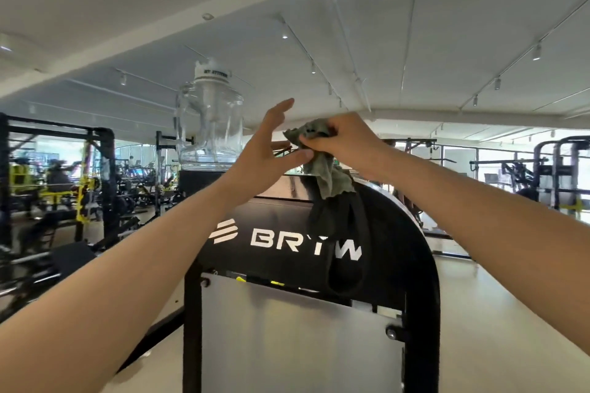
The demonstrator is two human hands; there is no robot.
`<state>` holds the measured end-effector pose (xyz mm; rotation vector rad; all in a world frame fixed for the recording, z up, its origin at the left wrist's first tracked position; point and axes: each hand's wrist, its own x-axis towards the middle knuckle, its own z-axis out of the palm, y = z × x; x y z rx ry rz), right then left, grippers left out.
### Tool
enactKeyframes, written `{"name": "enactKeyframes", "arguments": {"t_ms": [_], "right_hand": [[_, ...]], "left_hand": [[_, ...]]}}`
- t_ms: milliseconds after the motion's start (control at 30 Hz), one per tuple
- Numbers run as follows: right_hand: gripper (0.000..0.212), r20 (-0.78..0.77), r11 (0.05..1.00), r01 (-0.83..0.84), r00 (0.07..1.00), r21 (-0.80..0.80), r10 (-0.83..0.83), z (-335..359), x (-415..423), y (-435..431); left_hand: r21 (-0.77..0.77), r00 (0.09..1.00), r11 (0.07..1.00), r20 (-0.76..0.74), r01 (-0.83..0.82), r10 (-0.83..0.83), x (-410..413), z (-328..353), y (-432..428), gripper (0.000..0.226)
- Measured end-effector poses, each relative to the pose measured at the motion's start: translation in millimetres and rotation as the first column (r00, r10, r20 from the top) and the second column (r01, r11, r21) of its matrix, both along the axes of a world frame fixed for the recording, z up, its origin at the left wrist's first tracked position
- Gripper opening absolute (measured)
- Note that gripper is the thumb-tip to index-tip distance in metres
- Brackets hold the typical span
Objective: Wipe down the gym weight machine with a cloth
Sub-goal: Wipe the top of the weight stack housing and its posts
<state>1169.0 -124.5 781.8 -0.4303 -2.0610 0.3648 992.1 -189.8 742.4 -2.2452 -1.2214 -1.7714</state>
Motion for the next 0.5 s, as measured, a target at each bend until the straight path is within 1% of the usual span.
{"name": "enactKeyframes", "arguments": {"t_ms": [33,100,167,233,300,333,367,433,500], "right_hand": [[0.009,0.021,1.000,-0.017,1.000,-0.001,0.017,1.6,-13.7,-1.2],[0.002,0.050,0.998,-0.056,0.997,-0.011,0.056,3.0,-34.3,-0.2],[0.012,0.081,0.994,-0.092,0.992,-0.052,0.096,5.0,-48.3,6.0],[0.018,0.099,0.989,-0.116,0.987,-0.088,0.124,7.2,-57.1,13.3],[0.021,0.115,0.988,-0.126,0.984,-0.088,0.135,8.0,-60.2,23.5],[0.022,0.149,0.991,-0.115,0.981,-0.070,0.125,8.1,-59.8,29.6],[0.023,0.213,0.996,-0.082,0.974,-0.019,0.084,8.1,-57.8,35.2],[0.027,0.344,0.989,0.004,0.937,0.150,-0.056,9.3,-53.6,46.8],[0.024,0.401,0.960,0.063,0.900,0.274,-0.173,8.3,-51.1,58.0]], "left_hand": [[-0.014,1.000,1.000,0.026,0.012,-0.012,-6.1,-0.2,-1.8,0.070],[-0.015,0.992,0.999,0.114,-0.049,0.050,-18.1,-0.3,-2.1,0.058],[0.004,0.968,0.984,0.182,-0.179,0.175,-31.3,0.1,0.9,0.040],[-0.011,0.949,0.966,0.185,-0.257,0.255,-39.8,0.7,2.8,0.025],[-0.048,0.951,0.969,0.188,-0.242,0.247,-45.1,2.4,7.9,0.016],[-0.079,0.946,0.970,0.216,-0.231,0.243,-47.0,3.1,10.6,0.014],[-0.105,0.936,0.968,0.252,-0.227,0.247,-49.5,4.5,13.7,0.014],[-0.156,0.904,0.952,0.306,-0.262,0.299,-57.4,9.9,23.2,0.015],[-0.217,0.882,0.919,0.277,-0.328,0.380,-63.4,15.4,31.7,0.016]]}}
